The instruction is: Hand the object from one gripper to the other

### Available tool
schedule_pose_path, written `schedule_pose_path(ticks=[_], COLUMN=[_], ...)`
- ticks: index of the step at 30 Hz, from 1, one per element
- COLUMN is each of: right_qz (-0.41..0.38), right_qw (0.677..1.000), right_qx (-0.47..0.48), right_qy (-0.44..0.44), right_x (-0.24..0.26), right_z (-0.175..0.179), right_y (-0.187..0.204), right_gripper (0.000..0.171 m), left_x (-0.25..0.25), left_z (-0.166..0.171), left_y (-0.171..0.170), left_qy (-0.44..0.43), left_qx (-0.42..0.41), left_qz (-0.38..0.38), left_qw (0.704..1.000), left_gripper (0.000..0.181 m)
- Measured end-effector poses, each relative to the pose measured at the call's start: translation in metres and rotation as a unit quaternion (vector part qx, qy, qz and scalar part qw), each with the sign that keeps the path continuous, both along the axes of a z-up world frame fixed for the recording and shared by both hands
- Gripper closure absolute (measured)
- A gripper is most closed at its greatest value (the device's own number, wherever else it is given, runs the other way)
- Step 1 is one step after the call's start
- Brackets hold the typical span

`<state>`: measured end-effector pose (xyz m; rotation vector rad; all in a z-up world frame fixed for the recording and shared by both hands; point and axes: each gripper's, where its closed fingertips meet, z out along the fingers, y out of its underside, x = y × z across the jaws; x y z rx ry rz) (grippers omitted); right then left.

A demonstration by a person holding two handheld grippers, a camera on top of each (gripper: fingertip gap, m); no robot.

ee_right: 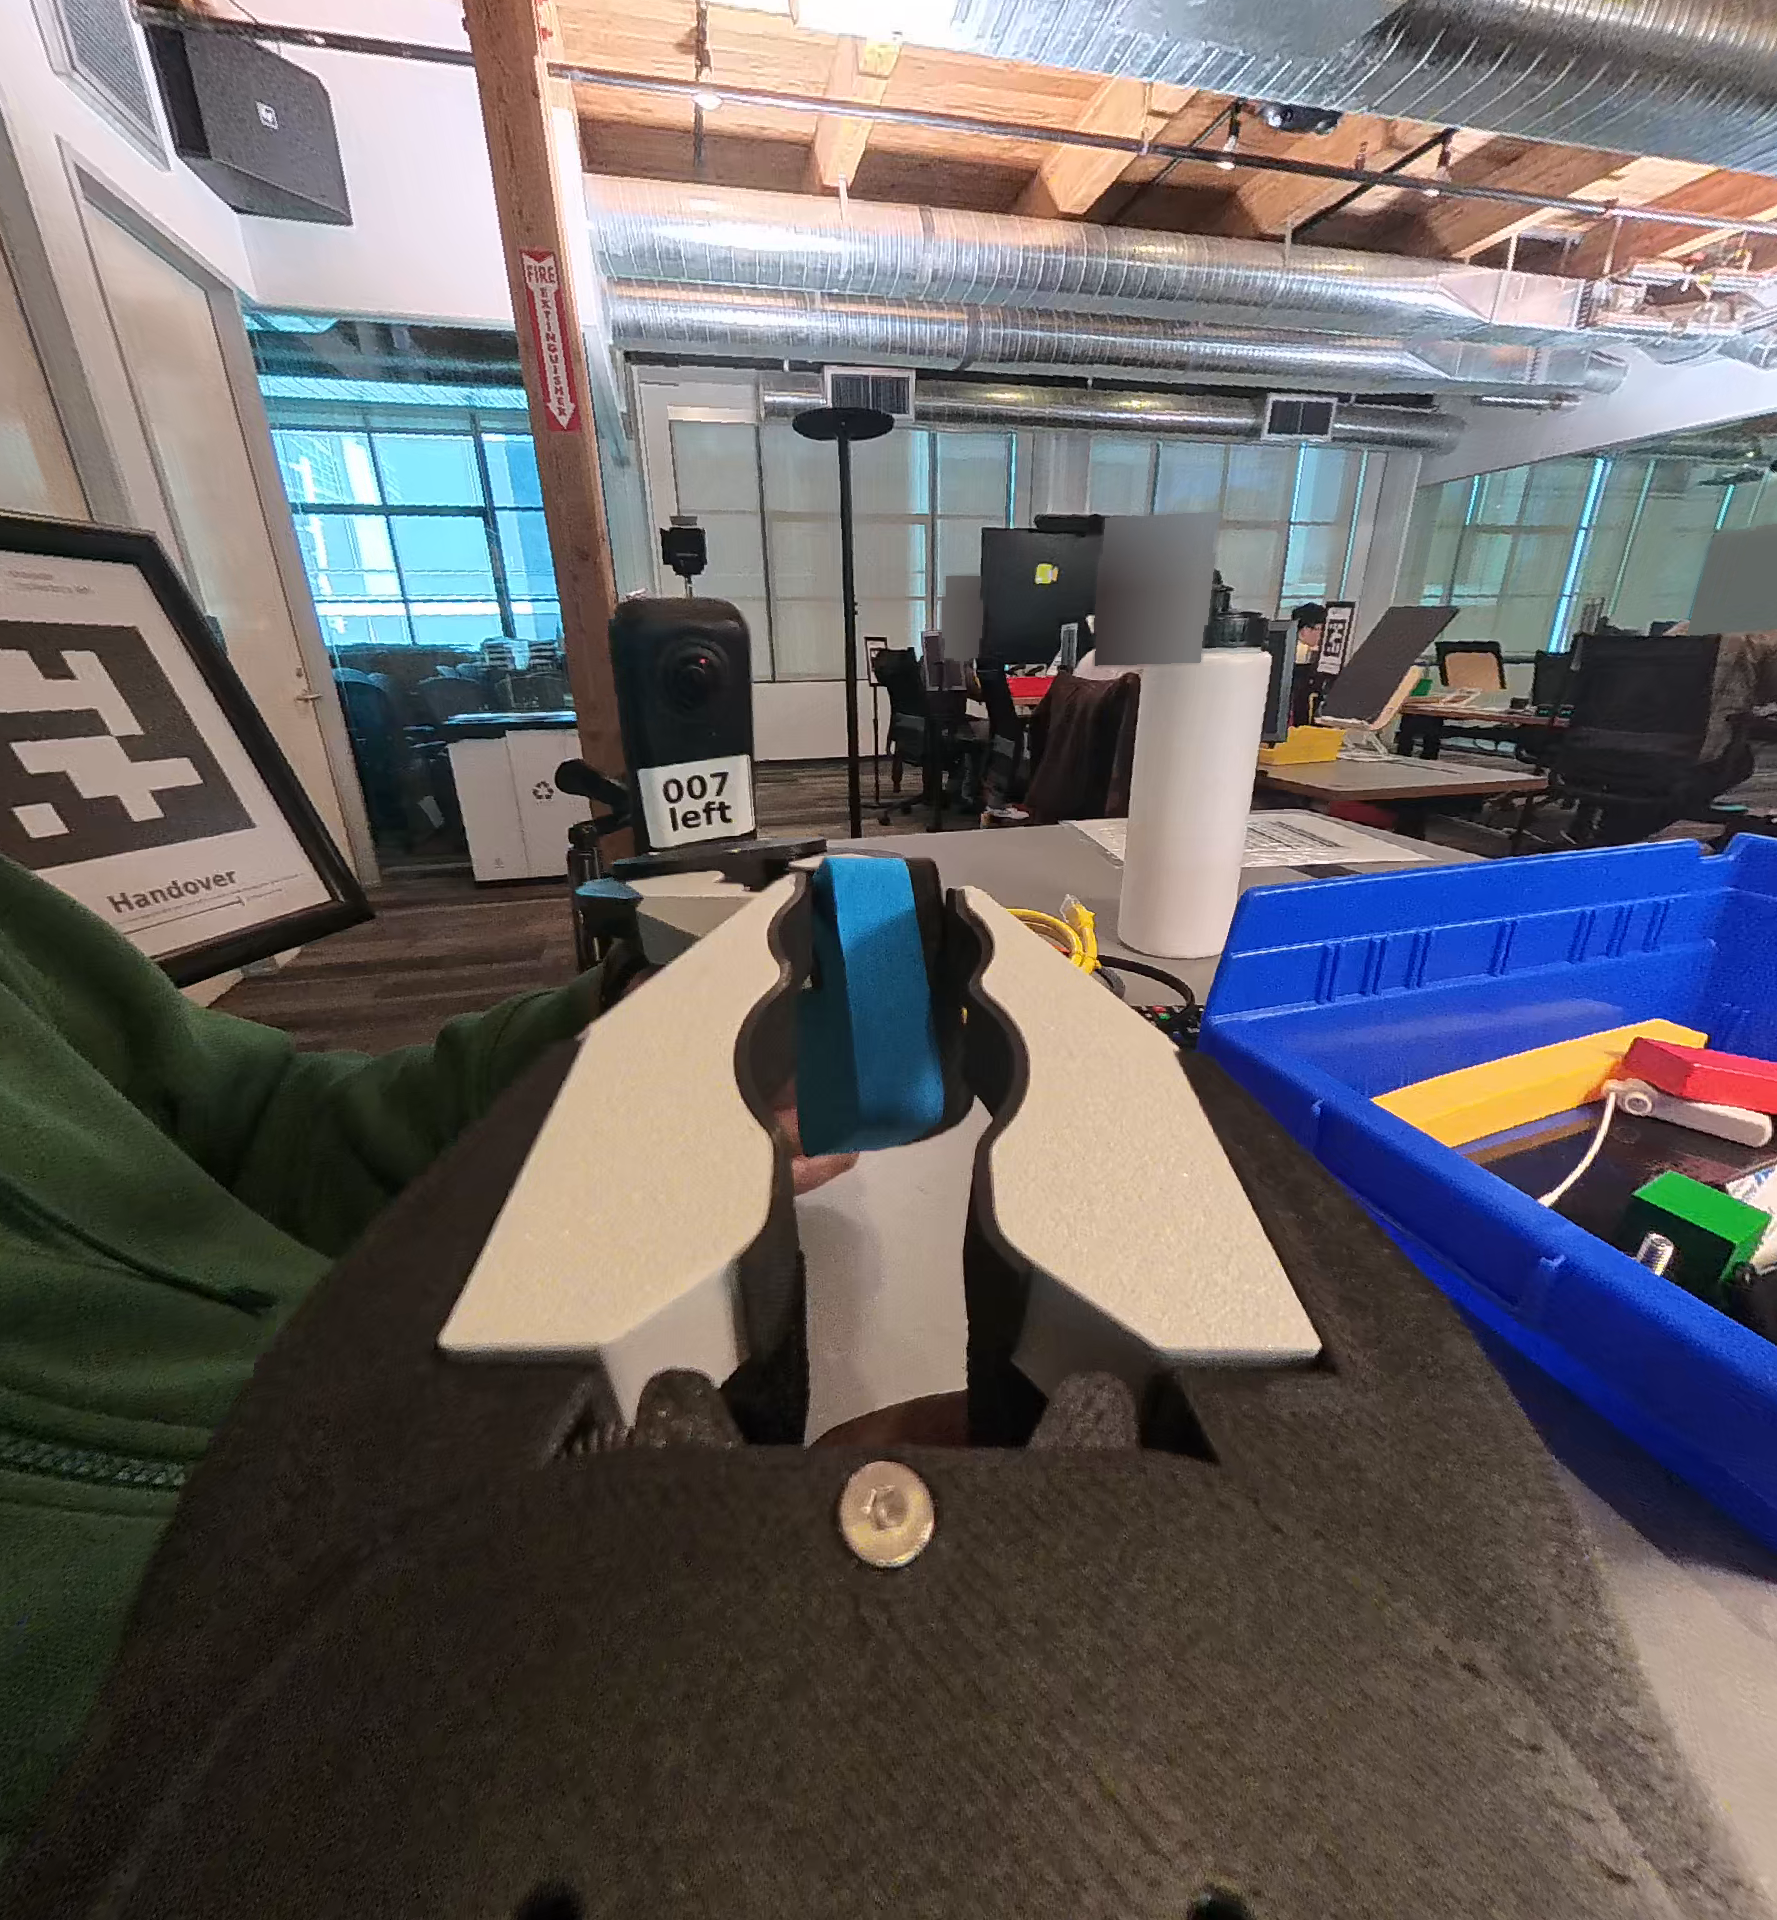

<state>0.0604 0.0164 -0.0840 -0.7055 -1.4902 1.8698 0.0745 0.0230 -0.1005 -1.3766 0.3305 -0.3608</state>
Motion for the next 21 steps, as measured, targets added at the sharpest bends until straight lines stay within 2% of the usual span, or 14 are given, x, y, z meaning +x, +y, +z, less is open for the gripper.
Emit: schedule_pose_path(ticks=[21], right_qz=[-0.004], right_qw=[1.0], right_qx=[-0.018], right_qy=[-0.018], right_x=[-0.004], right_z=[-0.002], right_y=[0.005], right_gripper=[0.146], left_x=[-0.012], left_z=[0.011], left_y=[-0.003], left_qy=[-0.044], left_qx=[0.016], left_qz=[0.008], left_qw=[0.999], left_gripper=[0.159])
